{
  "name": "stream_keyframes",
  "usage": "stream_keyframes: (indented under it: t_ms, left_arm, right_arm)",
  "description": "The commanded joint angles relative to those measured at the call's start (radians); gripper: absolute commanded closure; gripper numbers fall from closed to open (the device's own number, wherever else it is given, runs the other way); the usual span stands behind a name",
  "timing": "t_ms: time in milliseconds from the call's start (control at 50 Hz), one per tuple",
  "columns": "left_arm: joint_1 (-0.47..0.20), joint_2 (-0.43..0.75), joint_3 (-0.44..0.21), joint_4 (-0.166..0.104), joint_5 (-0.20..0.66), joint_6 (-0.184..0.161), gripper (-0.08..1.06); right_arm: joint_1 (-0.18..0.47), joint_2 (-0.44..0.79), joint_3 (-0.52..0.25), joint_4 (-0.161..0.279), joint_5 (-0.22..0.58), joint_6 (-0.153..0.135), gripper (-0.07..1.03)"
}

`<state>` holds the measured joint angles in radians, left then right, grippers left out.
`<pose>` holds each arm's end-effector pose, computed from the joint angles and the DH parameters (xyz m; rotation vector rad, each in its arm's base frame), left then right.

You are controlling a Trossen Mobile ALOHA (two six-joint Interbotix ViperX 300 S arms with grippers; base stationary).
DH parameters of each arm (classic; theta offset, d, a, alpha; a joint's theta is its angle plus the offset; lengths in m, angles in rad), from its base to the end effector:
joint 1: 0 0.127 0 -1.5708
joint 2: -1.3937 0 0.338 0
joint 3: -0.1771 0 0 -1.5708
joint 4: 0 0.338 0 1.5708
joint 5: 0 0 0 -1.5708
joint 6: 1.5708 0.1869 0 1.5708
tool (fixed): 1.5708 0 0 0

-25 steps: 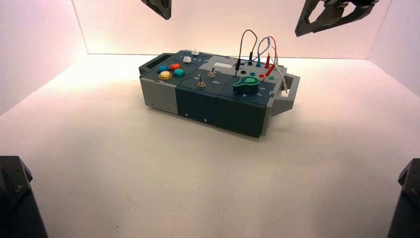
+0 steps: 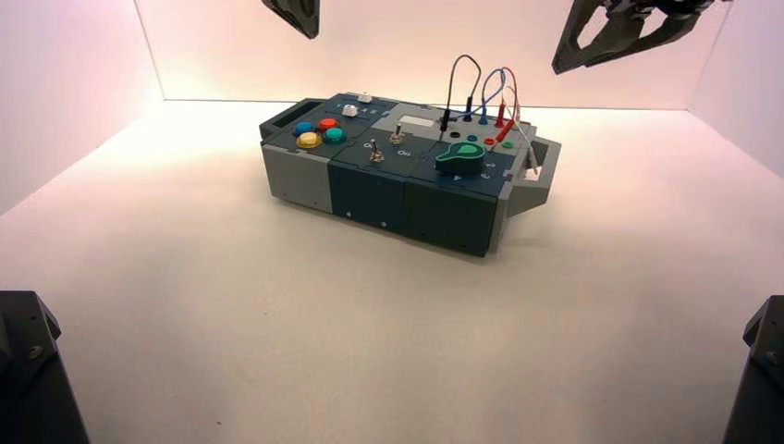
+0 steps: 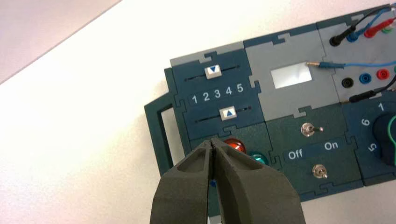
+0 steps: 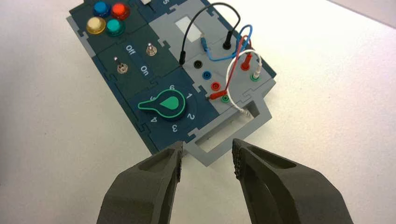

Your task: Flip the top switch off with the left gripper.

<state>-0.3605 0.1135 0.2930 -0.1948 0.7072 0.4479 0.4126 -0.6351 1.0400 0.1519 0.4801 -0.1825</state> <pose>0.4509 -0.1951 0.1516 0.3930 1.0363 -0.5997 0.2512 0.1242 0.1533 -0.1951 0.8650 0.4718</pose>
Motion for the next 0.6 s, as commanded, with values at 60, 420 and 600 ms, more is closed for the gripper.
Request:
stream_keyframes:
  t_ms: [60, 420, 600]
  left_arm:
    - [-0.018, -0.081, 0.003, -0.003, 0.014, 0.003, 1.01]
    - [-0.031, -0.164, 0.054, -0.005, 0.057, 0.003, 1.01]
    - [-0.034, -0.184, 0.052, -0.005, 0.120, 0.003, 1.01]
  right_arm:
    - [-0.002, 0.006, -0.052, 0.008, 0.034, 0.034, 0.41]
    - [-0.002, 0.057, -0.117, 0.026, 0.137, 0.172, 0.44]
    - [-0.006, 0.104, -0.121, 0.026, 0.138, 0.233, 0.47]
